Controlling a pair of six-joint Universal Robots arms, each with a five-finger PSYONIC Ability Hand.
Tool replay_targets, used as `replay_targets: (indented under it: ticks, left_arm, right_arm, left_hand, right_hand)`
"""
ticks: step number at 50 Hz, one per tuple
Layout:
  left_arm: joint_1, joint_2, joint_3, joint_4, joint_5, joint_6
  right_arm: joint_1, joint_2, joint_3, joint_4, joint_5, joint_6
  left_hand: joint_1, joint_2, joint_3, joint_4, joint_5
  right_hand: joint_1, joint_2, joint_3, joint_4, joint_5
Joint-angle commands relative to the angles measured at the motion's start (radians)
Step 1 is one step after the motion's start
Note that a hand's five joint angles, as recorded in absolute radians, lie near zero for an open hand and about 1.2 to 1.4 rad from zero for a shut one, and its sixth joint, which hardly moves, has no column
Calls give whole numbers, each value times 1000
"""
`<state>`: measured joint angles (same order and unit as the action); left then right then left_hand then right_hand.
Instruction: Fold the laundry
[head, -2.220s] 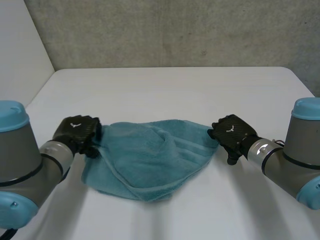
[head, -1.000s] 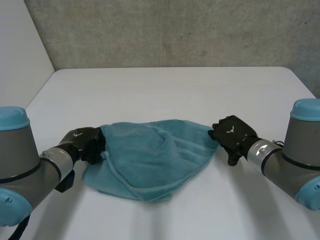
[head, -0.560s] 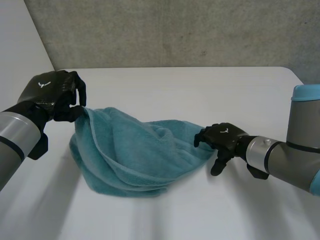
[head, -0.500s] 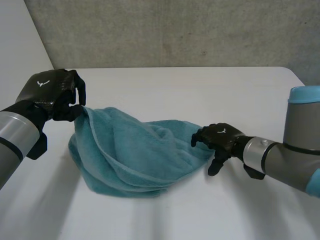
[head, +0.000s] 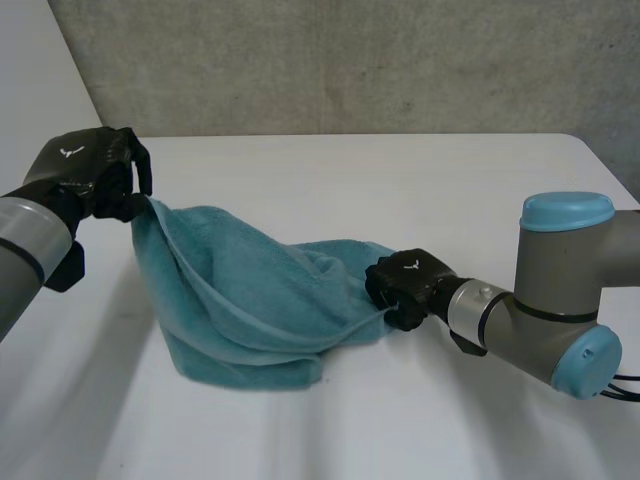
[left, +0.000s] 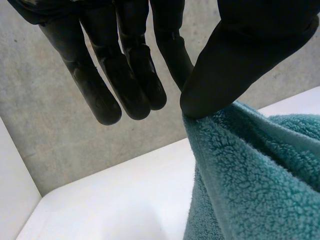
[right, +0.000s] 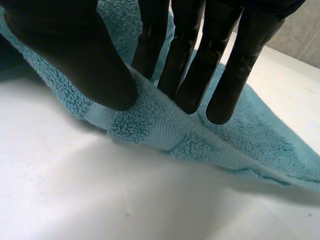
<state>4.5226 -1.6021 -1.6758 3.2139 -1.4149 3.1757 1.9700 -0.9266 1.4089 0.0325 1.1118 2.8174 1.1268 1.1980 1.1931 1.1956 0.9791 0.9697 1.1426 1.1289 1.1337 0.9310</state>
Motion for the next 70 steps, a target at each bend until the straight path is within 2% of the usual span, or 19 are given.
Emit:
replay_targets:
  ticks: [1,8,10,13,17,19,21,23,30,34,41,46,49,54,55,59,64,68,70]
  left_arm:
    - [0,-157,161,1,-2,1]
    - [-10,-280,523,1,-13,1]
    - [-10,-285,609,6,-12,1]
    - [-5,-273,731,69,-27,1]
    - [-16,-198,723,202,-81,16]
    - [-16,-144,645,260,-87,29]
    - [-14,-113,575,288,-87,36]
    - [-13,-78,460,303,-85,56]
    - [-20,-24,92,303,-84,136]
    - [-36,-30,-101,310,-72,188]
    - [-40,-97,-266,313,-29,237]
    - [-31,-217,-286,304,-9,277]
    - [-22,-245,-289,291,-6,297]
    - [-13,-249,-277,268,-4,328]
    - [-11,-248,-274,267,-4,331]
    - [-5,-228,-256,265,-4,340]
    - [53,-162,-223,261,7,348]
    - [90,-162,-200,261,108,369]
    - [113,-167,-186,259,223,401]
  right_arm:
    - [-3,28,-129,44,37,-7]
    - [0,23,-568,87,258,-12]
    - [0,9,-705,23,318,0]
    - [3,-35,-765,-90,356,5]
    - [1,-182,-626,-282,349,2]
    - [3,-208,-587,-307,343,2]
    - [1,-306,-426,-371,316,2]
    - [0,-345,-346,-390,307,-6]
    - [-16,-399,-38,-359,283,-25]
    - [-19,-414,132,-307,277,-87]
    - [-20,-413,355,-282,251,-226]
    - [-57,-411,410,-287,212,-237]
    - [-82,-411,418,-287,192,-237]
    - [-88,-411,418,-289,189,-233]
    - [-88,-411,418,-289,189,-233]
    - [-88,-411,421,-295,188,-231]
    - [-92,-403,424,-296,186,-231]
    - [-91,-394,426,-307,188,-231]
    - [-91,-388,426,-310,188,-231]
  left_hand:
    - [269,198,203,201,243]
    - [269,198,203,201,243]
    - [269,198,203,201,243]
    - [269,198,203,201,243]
    - [269,198,203,201,243]
    - [269,198,203,201,243]
    - [269,198,203,201,243]
    - [269,198,203,201,243]
    - [269,198,203,201,243]
    - [269,198,203,201,243]
    - [269,198,203,201,243]
    - [269,198,203,201,243]
    - [173,102,107,105,146]
    - [-489,-560,-555,-558,-516]
    - [-531,-602,-598,-600,-558]
    - [-590,-661,-657,-659,-617]
    - [-623,-694,-689,-691,-650]
    - [-626,-697,-692,-694,-652]
    - [-626,-697,-692,-694,-652]
  right_hand:
    - [427,254,267,263,291]
    - [427,254,267,263,291]
    - [427,254,267,263,291]
    - [427,254,267,263,291]
    - [427,254,267,263,291]
    - [427,254,267,263,291]
    - [427,254,267,263,291]
    - [427,254,267,263,291]
    - [427,254,267,263,291]
    - [427,254,267,263,291]
    - [427,254,267,263,291]
    - [427,254,267,263,291]
    - [427,254,267,263,291]
    - [427,254,267,263,291]
    - [427,254,267,263,291]
    - [427,254,267,263,291]
    - [427,254,267,263,291]
    - [427,254,267,263,291]
    - [427,254,267,263,291]
